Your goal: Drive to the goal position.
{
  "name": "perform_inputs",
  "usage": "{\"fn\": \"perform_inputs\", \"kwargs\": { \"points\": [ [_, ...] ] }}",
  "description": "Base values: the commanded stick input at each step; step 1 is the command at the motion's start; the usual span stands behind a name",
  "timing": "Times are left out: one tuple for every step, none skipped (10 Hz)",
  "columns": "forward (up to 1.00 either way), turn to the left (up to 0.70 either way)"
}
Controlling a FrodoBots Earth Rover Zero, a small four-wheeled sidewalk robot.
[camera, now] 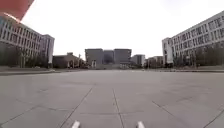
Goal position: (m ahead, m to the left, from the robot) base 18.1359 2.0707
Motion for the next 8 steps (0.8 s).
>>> {"fn": "perform_inputs", "kwargs": {
  "points": [
    [0.45, 0.0],
    [0.45, 0.0],
    [0.45, 0.0],
    [0.45, 0.0],
    [0.45, 0.0],
    [0.45, 0.0],
    [0.45, 0.0],
    [0.45, 0.0]
  ]
}}
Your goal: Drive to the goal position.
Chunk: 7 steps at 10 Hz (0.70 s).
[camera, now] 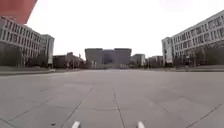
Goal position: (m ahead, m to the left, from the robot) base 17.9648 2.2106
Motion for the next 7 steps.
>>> {"fn": "perform_inputs", "kwargs": {
  "points": [
    [0.45, 0.0],
    [0.52, 0.0],
    [0.6, 0.0],
    [0.6, 0.0],
    [0.6, 0.0],
    [0.6, 0.0],
    [0.6, 0.0]
  ]
}}
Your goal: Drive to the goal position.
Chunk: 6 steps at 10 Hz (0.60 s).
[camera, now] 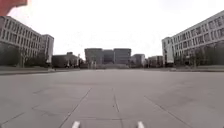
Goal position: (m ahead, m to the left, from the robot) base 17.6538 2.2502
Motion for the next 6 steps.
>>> {"fn": "perform_inputs", "kwargs": {
  "points": [
    [0.6, 0.0],
    [0.6, 0.0],
    [0.6, 0.0],
    [0.6, 0.0],
    [0.6, 0.0],
    [0.6, 0.0]
  ]
}}
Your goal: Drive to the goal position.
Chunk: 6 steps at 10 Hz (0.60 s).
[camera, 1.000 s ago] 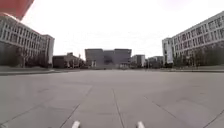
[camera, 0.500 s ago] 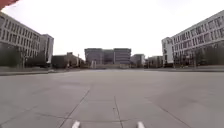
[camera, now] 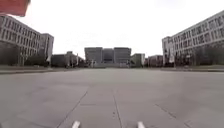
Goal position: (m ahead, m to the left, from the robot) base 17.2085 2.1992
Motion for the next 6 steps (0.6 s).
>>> {"fn": "perform_inputs", "kwargs": {
  "points": [
    [0.6, 0.0],
    [0.6, 0.0],
    [0.6, 0.0],
    [0.6, 0.0],
    [0.6, 0.0],
    [0.6, 0.0]
  ]
}}
